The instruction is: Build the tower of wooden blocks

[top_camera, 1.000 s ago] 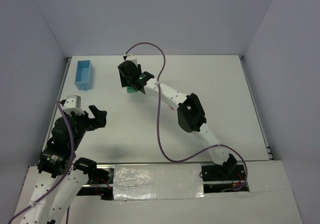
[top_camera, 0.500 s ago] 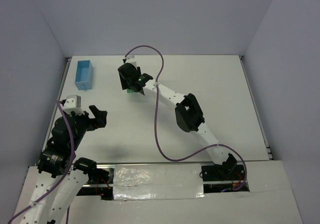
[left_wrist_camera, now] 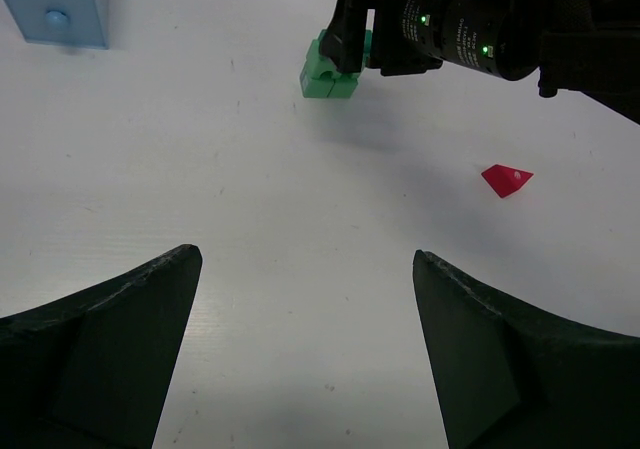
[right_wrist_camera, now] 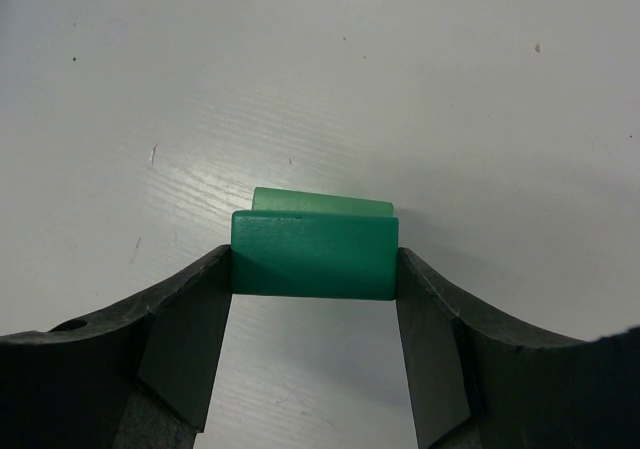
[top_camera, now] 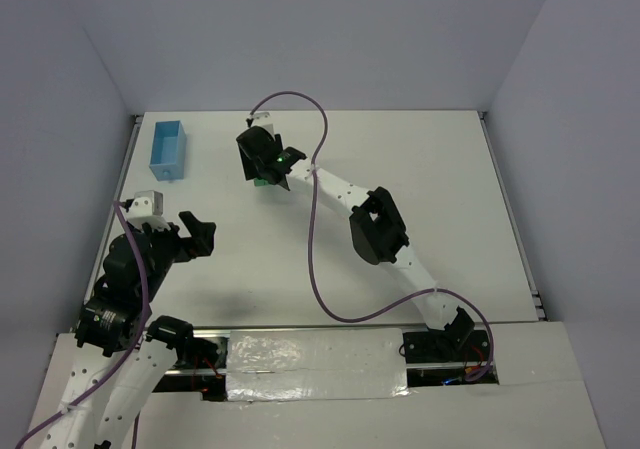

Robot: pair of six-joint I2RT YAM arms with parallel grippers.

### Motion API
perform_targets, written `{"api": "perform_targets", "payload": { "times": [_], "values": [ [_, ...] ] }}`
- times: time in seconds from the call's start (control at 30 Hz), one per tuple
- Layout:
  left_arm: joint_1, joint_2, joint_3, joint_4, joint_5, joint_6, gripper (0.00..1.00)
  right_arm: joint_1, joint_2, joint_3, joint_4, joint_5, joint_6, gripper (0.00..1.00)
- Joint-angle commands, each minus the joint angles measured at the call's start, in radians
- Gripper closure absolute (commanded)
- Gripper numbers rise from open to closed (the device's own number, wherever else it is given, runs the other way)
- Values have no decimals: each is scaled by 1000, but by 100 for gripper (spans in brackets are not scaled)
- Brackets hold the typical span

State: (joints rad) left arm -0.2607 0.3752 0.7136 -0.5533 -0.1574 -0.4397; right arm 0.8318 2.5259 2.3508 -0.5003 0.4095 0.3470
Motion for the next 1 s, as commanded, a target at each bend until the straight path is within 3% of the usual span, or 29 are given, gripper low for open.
{"api": "perform_targets", "payload": {
  "times": [0.0, 0.4, 0.97],
  "values": [
    [-8, 2, 4, 52, 13, 29, 1, -11, 14, 62, 43, 3, -9, 42],
    [-23, 19, 7, 41, -7, 21, 0, -10, 22, 73, 52, -28, -13, 33],
    [-61, 5, 7, 35, -25, 15, 0, -16, 39, 84, 45, -21, -5, 31]
  ]
}}
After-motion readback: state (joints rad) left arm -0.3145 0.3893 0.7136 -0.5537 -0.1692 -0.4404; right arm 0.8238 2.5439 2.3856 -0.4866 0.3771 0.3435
